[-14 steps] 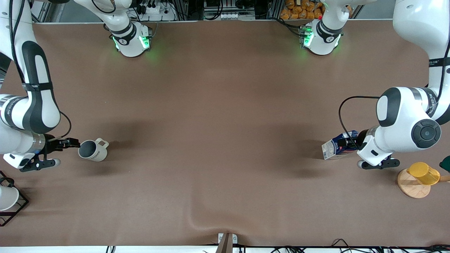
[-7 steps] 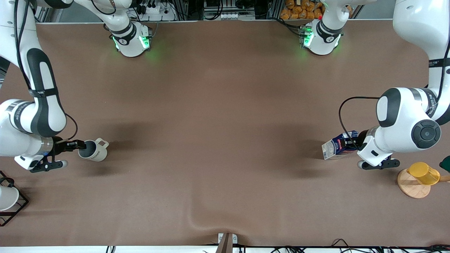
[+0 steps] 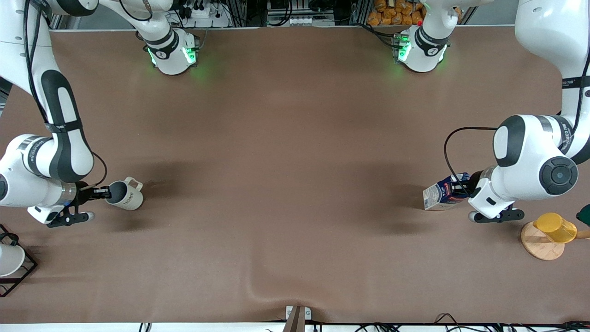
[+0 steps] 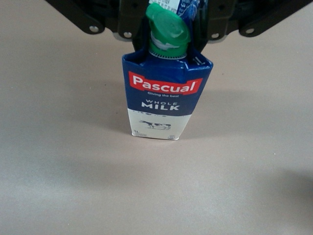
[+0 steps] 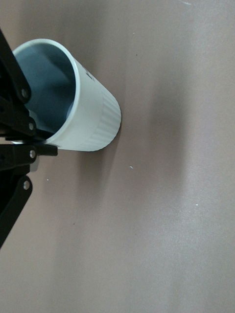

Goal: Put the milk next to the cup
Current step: 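Slide the mug toward the table middle with the right gripper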

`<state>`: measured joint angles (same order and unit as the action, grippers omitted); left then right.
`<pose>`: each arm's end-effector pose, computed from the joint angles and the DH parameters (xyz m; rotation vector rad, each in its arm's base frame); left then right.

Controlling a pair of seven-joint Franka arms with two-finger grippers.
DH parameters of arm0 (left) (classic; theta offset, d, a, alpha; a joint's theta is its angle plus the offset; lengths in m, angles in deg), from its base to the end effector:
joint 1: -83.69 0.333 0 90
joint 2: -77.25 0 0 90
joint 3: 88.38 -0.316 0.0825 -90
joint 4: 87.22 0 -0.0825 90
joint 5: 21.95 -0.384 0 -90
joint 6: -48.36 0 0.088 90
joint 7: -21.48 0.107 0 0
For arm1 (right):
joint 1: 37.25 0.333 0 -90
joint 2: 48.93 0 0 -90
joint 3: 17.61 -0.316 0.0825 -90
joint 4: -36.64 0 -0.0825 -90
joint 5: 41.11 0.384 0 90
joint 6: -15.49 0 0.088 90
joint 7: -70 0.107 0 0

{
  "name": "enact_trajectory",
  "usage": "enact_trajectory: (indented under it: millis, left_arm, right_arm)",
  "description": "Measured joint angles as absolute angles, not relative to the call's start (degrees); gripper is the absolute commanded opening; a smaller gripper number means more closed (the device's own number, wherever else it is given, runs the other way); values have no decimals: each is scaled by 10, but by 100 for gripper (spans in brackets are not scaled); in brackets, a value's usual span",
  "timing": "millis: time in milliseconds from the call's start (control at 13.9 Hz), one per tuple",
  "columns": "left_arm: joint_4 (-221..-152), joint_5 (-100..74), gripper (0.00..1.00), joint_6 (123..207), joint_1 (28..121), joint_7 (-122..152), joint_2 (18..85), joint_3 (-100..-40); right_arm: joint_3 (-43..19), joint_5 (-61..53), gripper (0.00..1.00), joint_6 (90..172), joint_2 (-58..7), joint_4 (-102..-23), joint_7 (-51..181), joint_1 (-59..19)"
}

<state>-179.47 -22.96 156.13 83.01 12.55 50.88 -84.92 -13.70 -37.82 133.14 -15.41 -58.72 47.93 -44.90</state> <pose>0.6558 -0.0416 0.3468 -3.1148 -0.1252 0.2947 0.6477 -0.1248 0.2527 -3.0538 -0.2440 0.2816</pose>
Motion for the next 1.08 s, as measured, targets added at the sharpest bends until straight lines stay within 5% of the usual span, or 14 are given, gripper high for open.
enact_trajectory:
  millis: [577,1082]
  left_arm:
    - [-1788,-230,37,1549,828,123,546,-835]
    - [-1787,-230,35,1548,824,113,555,-800]
  right_arm:
    - [-146,-331,0,1206,-183,-550,680,-375]
    - [-150,-271,0,1196,-201,-538,989,-229]
